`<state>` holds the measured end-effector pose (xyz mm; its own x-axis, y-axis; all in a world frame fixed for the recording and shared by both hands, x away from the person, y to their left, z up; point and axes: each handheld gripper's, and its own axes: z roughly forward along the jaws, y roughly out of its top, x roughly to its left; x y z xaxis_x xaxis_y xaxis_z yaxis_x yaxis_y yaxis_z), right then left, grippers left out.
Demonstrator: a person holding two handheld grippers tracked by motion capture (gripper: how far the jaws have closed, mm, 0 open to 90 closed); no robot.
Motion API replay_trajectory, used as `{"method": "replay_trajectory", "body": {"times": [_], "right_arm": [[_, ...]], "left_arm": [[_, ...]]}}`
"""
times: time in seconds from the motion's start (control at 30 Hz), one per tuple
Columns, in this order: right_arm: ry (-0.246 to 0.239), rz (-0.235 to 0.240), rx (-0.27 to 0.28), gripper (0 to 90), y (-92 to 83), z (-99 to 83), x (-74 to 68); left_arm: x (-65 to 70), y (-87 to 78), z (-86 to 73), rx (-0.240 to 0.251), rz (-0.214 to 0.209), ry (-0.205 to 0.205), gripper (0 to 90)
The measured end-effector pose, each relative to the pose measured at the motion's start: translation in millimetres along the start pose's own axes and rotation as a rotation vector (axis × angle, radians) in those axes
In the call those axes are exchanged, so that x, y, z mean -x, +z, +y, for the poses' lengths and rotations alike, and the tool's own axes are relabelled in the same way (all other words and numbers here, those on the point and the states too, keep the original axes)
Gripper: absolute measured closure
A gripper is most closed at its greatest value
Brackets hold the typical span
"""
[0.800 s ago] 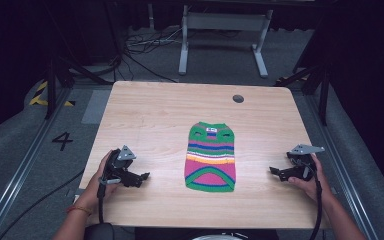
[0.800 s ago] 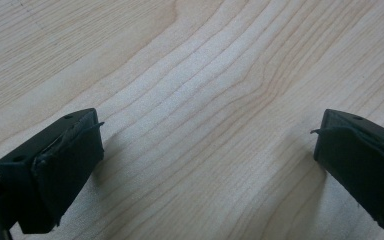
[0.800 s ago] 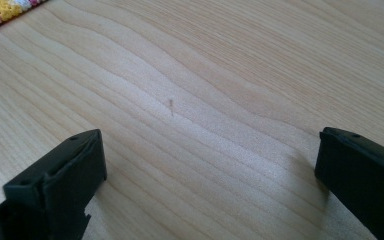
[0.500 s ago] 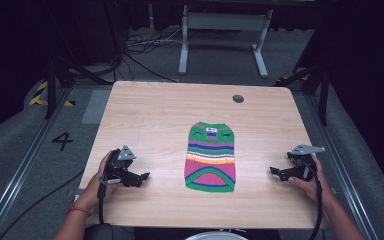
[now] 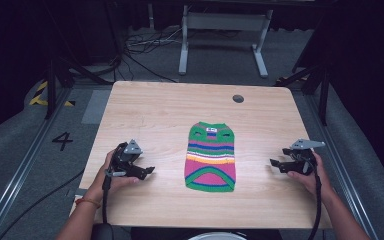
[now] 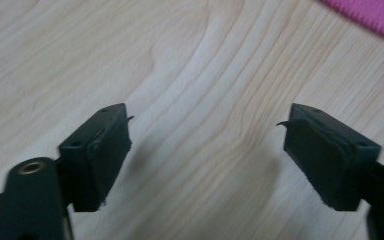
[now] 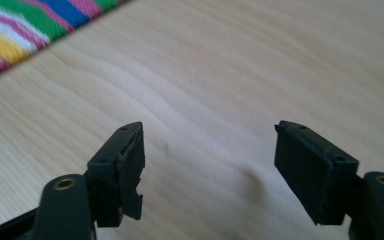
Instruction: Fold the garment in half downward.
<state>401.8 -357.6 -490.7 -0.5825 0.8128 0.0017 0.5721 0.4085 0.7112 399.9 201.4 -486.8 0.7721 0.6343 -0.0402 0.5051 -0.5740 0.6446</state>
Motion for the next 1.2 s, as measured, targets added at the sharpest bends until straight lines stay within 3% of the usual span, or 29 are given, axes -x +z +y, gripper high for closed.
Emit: {"method": "replay_trajectory", "body": {"times": [0.07, 0.13, 0.2, 0.33, 0.5, 0.7, 0.77, 0.83, 0.97, 1.13, 1.2], "right_arm": [[-0.011, 0.028, 0.021, 27.4, 1.8, 14.0, -4.1], [-0.032, 0.059, 0.055, 30.5, 4.3, 26.9, -10.9], [-0.060, 0.092, 0.083, 32.9, 8.4, 39.0, -22.1], [-0.116, 0.148, 0.087, 35.9, 21.0, 56.6, -48.6], [-0.193, 0.218, 0.071, 39.4, 34.8, 65.1, -78.6], [-0.298, 0.281, 0.038, 53.5, 50.8, 58.9, -108.8], [-0.324, 0.298, 0.016, 56.1, 55.6, 55.7, -114.7], [-0.350, 0.299, 0.006, 59.6, 58.4, 53.2, -118.5], [-0.341, 0.315, 0.002, 61.0, 57.0, 50.9, -118.4], [-0.325, 0.337, 0.002, 61.0, 53.1, 45.4, -115.8], [-0.333, 0.330, -0.001, 57.1, 51.6, 46.1, -115.2]], "left_arm": [[2.7, 4.3, 11.2, 0.021, 0.005, 0.014, 22.4], [5.4, 9.7, 21.1, 0.039, -0.025, 0.022, 28.3], [9.8, 17.0, 31.4, 0.045, -0.046, 0.040, 31.4], [22.0, 31.2, 49.1, 0.045, -0.071, 0.083, 35.5], [40.4, 48.2, 62.8, 0.051, -0.109, 0.135, 40.0], [64.6, 61.7, 66.6, 0.038, -0.162, 0.193, 45.1], [70.6, 65.2, 65.1, 0.028, -0.161, 0.213, 46.4], [72.8, 68.3, 61.7, 0.032, -0.177, 0.199, 48.0], [73.7, 67.8, 57.9, 0.040, -0.216, 0.165, 52.3], [79.7, 65.7, 58.0, 0.024, -0.226, 0.193, 53.1], [79.1, 65.1, 60.1, 0.024, -0.222, 0.197, 47.4]]}}
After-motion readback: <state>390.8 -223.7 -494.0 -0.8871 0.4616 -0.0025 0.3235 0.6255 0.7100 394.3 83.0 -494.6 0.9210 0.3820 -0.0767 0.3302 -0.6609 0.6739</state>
